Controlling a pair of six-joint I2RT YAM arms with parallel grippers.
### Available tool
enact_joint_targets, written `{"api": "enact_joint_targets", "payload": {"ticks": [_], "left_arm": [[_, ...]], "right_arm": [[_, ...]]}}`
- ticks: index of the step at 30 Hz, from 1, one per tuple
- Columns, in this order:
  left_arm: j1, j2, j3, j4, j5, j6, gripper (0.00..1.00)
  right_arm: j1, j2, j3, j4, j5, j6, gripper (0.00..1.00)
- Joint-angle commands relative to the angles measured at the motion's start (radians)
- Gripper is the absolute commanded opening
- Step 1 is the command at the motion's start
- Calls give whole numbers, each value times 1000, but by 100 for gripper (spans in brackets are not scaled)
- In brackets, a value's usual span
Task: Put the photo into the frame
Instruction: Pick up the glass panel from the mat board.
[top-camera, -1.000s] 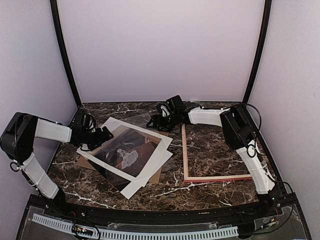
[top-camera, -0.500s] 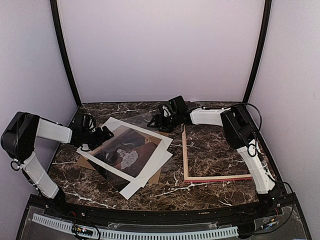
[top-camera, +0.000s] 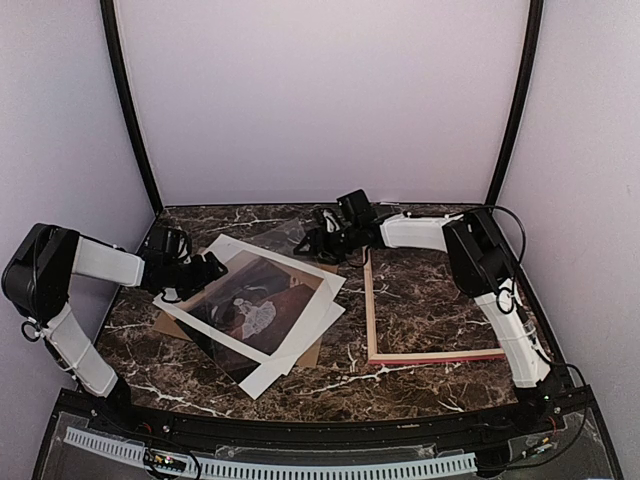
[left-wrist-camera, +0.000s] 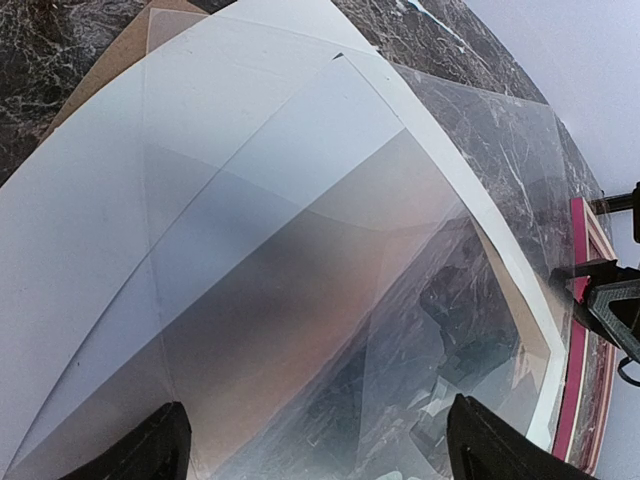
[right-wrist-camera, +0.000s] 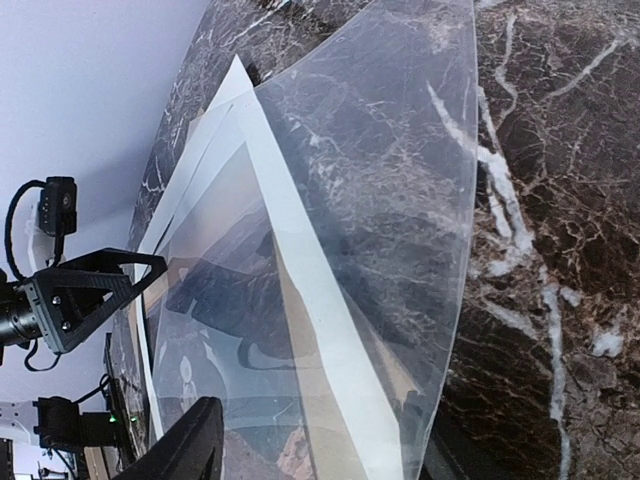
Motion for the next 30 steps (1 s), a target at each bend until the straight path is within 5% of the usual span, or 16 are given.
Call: {"api": "enact_joint_targets", "payload": {"ticks": [1,20,30], "left_arm": [[2,41,-42,-96,17,3,92],[-2,21,-49,-67,43,-1,92],[-6,-36,-65,-73,31,26,92]], "right_arm": [[14,-70,-7,2,-58,-14,57],[29,-103,-87,-75,-109,-85,30],[12,-175,-134,-85,-95,-95,1]]}}
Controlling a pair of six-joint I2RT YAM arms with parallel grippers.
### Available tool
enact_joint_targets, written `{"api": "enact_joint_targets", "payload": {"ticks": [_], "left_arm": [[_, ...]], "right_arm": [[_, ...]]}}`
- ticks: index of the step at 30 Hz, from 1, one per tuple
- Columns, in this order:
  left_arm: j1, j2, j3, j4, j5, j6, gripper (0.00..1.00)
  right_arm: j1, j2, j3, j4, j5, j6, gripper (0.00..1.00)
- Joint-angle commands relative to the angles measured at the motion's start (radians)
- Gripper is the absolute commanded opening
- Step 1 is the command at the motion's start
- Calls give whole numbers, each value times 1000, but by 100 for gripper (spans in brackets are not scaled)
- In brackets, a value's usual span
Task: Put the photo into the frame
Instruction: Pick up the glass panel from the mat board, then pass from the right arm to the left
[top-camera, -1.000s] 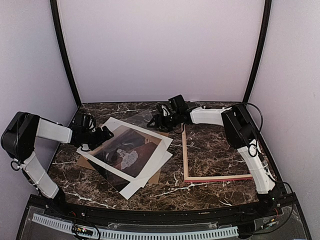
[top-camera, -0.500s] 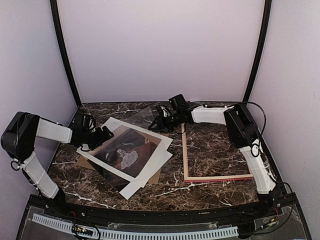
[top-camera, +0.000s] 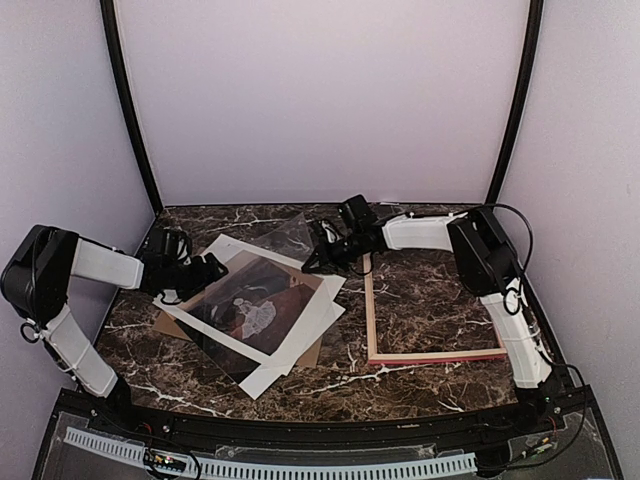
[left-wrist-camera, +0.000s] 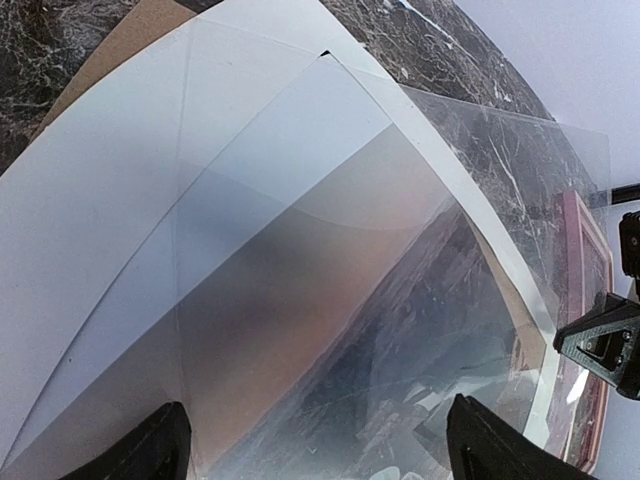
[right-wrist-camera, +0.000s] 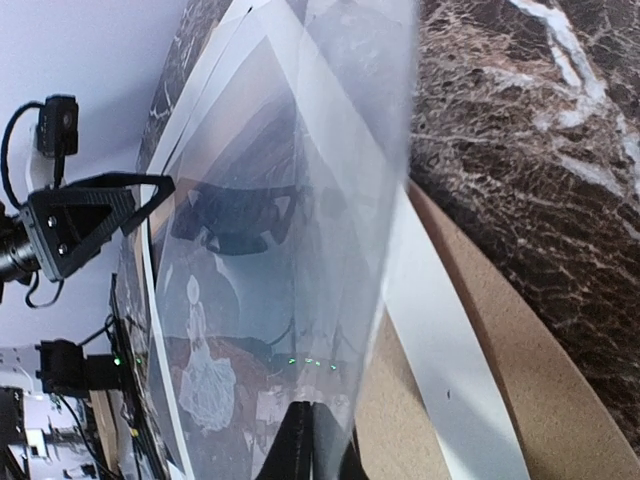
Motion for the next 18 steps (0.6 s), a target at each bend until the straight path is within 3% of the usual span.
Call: {"api": "enact_joint_targets", "payload": {"ticks": [1,11,18], "left_arm": [[-6,-48,-46,-106,19,21,93],[-6,-295,-21,-173,65,85,99],[-8,-354,-48,-23,303,71,99]], "right_arm": [[-10,-129,-60,14,-4,-18,0],[-40,-420,-276,30,-46,-62,0],[-65,-599,-361,31,-133,-70,0]]}}
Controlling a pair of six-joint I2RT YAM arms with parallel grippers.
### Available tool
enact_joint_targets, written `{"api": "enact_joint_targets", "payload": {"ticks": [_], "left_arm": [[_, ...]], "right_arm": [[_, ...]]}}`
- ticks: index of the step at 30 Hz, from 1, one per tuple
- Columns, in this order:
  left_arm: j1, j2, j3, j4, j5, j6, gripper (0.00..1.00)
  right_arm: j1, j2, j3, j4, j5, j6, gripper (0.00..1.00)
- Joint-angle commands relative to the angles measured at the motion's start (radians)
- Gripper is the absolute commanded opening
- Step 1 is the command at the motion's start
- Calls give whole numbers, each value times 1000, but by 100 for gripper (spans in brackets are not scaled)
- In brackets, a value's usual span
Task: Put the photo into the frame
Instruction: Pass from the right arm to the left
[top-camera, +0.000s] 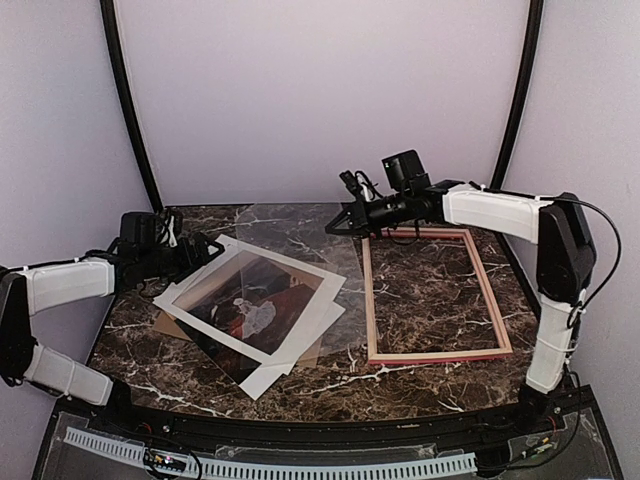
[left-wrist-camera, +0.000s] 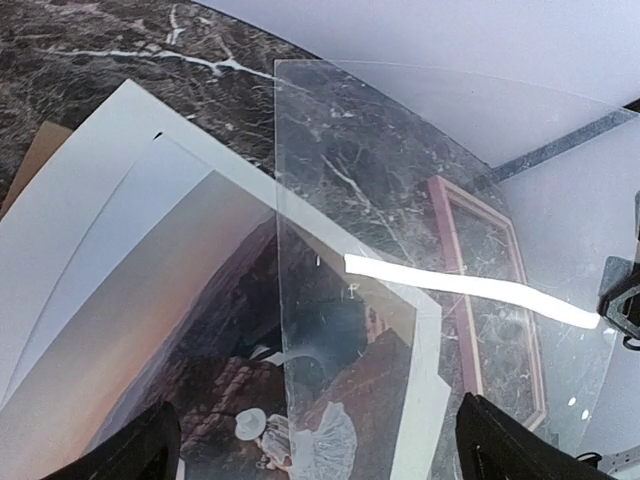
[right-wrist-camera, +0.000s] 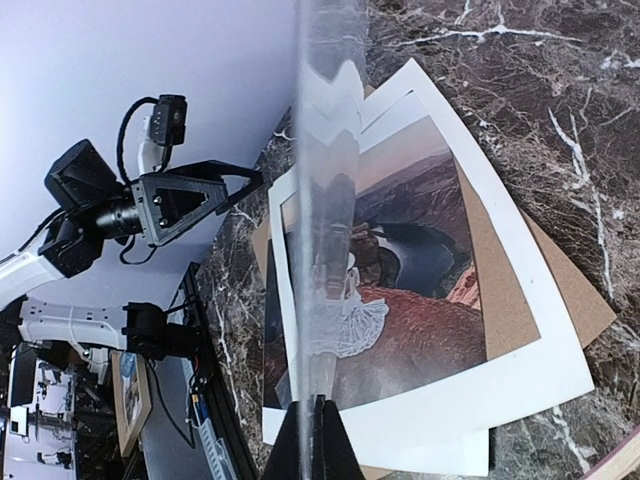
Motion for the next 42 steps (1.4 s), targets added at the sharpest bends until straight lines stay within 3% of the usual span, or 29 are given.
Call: {"api": "enact_joint_targets", "payload": {"ticks": [1,7,25,30,42], "left_arm": [[-7,-12,-23,124,191,-7,99],[-18,20,-31,257,324,-41,99],[-178,190,-7,553,447,-49,99],[-180,188,-31,626,455,-86,91],[-180,136,-31,607,449,-69,65]], "right_arm": [[-10,-104,-30,27,-90,-29,0],[-10,-202,-38,18,-152,-27,0],[-15,-272,-84,188,-232,116,0],[-50,-273,-102,177,-208,112,0],[-114,-260,-178,133,-151,55,0]]}}
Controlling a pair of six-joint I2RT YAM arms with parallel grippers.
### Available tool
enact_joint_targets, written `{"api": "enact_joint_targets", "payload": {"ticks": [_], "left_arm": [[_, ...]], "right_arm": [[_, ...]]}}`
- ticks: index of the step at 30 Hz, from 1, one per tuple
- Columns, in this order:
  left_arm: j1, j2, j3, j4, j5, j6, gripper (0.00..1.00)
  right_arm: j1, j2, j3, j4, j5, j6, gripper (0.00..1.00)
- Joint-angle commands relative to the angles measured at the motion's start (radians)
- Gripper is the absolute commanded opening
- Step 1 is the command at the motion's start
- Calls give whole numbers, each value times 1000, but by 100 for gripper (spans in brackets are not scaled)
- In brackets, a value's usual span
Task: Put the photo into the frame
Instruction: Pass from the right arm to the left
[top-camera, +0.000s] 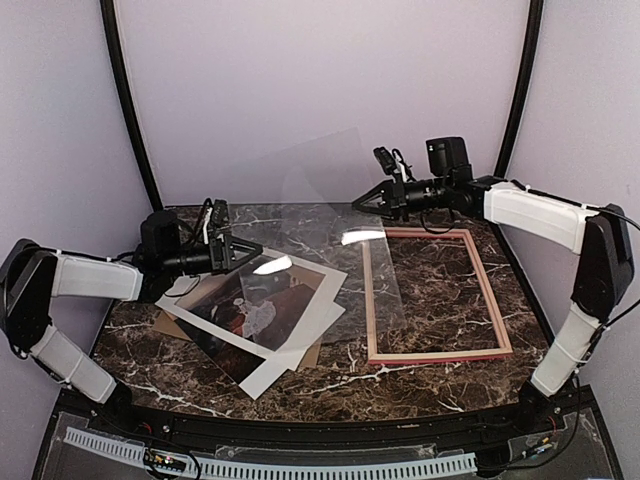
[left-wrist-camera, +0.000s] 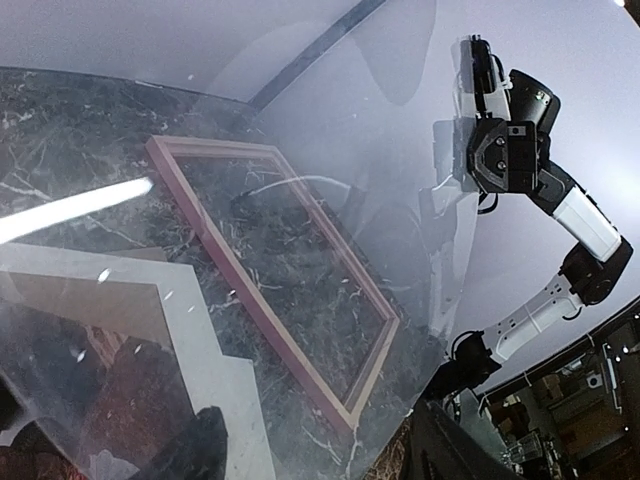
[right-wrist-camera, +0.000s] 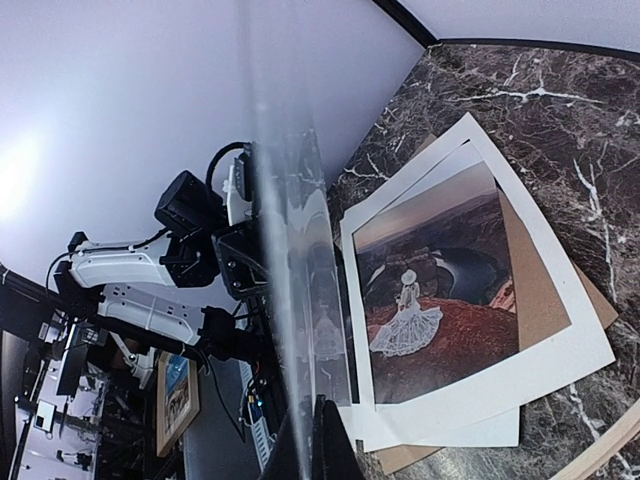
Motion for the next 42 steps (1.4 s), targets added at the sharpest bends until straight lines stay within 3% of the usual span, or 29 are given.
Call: {"api": "enact_joint_targets", "payload": {"ticks": [1,9,19,26,28,32,34,39,42], "left_arm": [[-4,-46,-8,30,21,16,62],[-5,-41,-3,28,38,8,39],[-5,-38,12,2,49,12,23],[-5,-43,34,-31,56,12,0],[-5,-55,51,-66,52,17,0],[-5,-90,102,-211,34,60,0],[-4,-115,128,-299,26,90,0],[-3,-203,206,-528,4,171,0],[-3,-238,293,-658,-17,227,0]], "right_arm": [[-16,-15,-19,8,24,-44,0],[-36,-12,-60,13,55,-59,0],[-50,-6,-86,9,60,-74,0],[-50,-7,-114,28,68,-65,0],[-50,-7,-122,30,73,-65,6],[-50,-9,-134,-9,104,-86,29],[-50,-14,-133,-66,148,-121,40],[-50,-46,-180,-174,280,-192,58],[-50,-57,-230,-212,344,-218,76]]}}
